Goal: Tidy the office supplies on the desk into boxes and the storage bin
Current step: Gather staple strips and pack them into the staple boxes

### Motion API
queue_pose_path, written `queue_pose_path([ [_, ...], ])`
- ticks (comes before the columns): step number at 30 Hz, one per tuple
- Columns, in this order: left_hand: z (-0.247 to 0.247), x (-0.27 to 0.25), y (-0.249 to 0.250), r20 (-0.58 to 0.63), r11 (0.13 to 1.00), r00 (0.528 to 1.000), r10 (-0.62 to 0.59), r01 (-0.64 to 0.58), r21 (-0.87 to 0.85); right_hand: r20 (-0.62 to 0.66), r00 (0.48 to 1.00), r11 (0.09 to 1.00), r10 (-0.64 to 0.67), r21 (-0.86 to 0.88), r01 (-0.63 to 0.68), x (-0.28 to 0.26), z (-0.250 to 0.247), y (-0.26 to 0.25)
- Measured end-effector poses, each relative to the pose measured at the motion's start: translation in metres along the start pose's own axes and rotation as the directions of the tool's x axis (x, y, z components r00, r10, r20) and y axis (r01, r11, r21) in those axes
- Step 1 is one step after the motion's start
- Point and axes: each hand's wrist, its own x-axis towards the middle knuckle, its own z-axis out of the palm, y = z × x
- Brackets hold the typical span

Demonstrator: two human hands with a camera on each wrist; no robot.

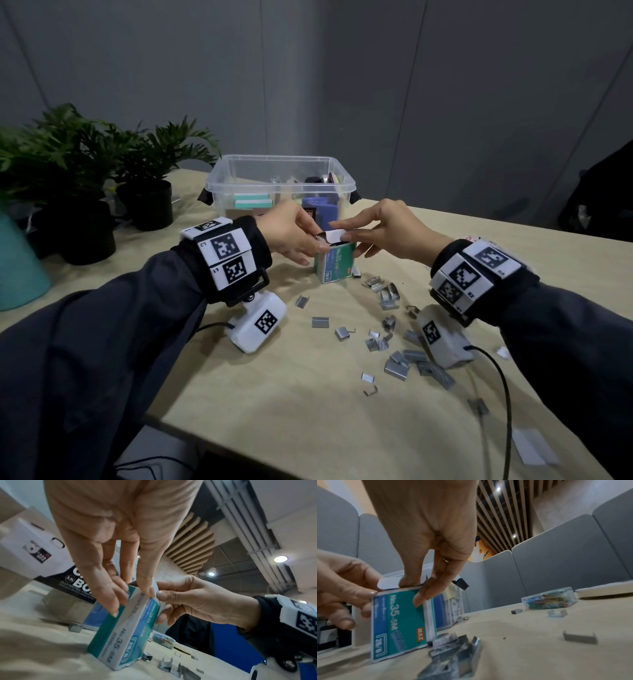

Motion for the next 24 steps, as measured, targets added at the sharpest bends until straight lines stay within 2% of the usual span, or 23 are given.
queue_pose_path([
  [4, 0.000, 0.001, 0.001, -0.014, 0.997, 1.000, 0.016, -0.015, 0.071, 0.013, 1.000, 0.998, -0.021, -0.051, 0.021, 0.003, 0.000, 0.002],
  [8, 0.002, 0.000, 0.003, -0.034, 0.992, 0.999, 0.022, -0.018, 0.126, 0.076, 0.990, 0.976, -0.115, -0.178, 0.127, 0.001, -0.004, 0.007],
  [10, 0.003, 0.000, 0.003, -0.041, 0.988, 0.999, 0.034, -0.027, 0.154, 0.153, 0.961, 0.906, -0.228, -0.327, 0.267, -0.003, -0.008, 0.009],
  [12, 0.003, 0.000, 0.003, -0.038, 0.985, 0.998, 0.047, -0.040, 0.167, 0.217, 0.919, 0.773, -0.328, -0.498, 0.394, -0.008, -0.013, 0.008],
  [14, 0.004, 0.000, 0.004, -0.019, 0.986, 0.999, 0.043, -0.039, 0.160, 0.248, 0.892, 0.661, -0.378, -0.602, 0.447, -0.011, -0.016, 0.004],
  [16, 0.004, -0.002, 0.005, 0.024, 0.992, 1.000, 0.008, -0.011, 0.122, 0.267, 0.881, 0.625, -0.390, -0.627, 0.466, -0.012, -0.015, 0.001],
  [19, 0.004, -0.006, 0.006, 0.112, 0.995, 0.989, -0.092, 0.095, -0.019, 0.250, 0.854, 0.575, -0.455, -0.649, 0.497, -0.008, -0.012, 0.002],
  [21, 0.005, -0.007, 0.009, 0.122, 0.984, 0.982, -0.146, 0.157, -0.085, 0.233, 0.839, 0.541, -0.491, -0.674, 0.503, -0.005, -0.010, 0.002],
  [23, 0.006, -0.006, 0.011, 0.113, 0.978, 0.976, -0.187, 0.196, -0.075, 0.197, 0.831, 0.570, -0.519, -0.645, 0.509, -0.001, -0.007, 0.005],
  [24, 0.006, -0.006, 0.011, 0.110, 0.974, 0.972, -0.208, 0.216, -0.073, 0.157, 0.842, 0.622, -0.516, -0.607, 0.494, 0.000, -0.006, 0.006],
])
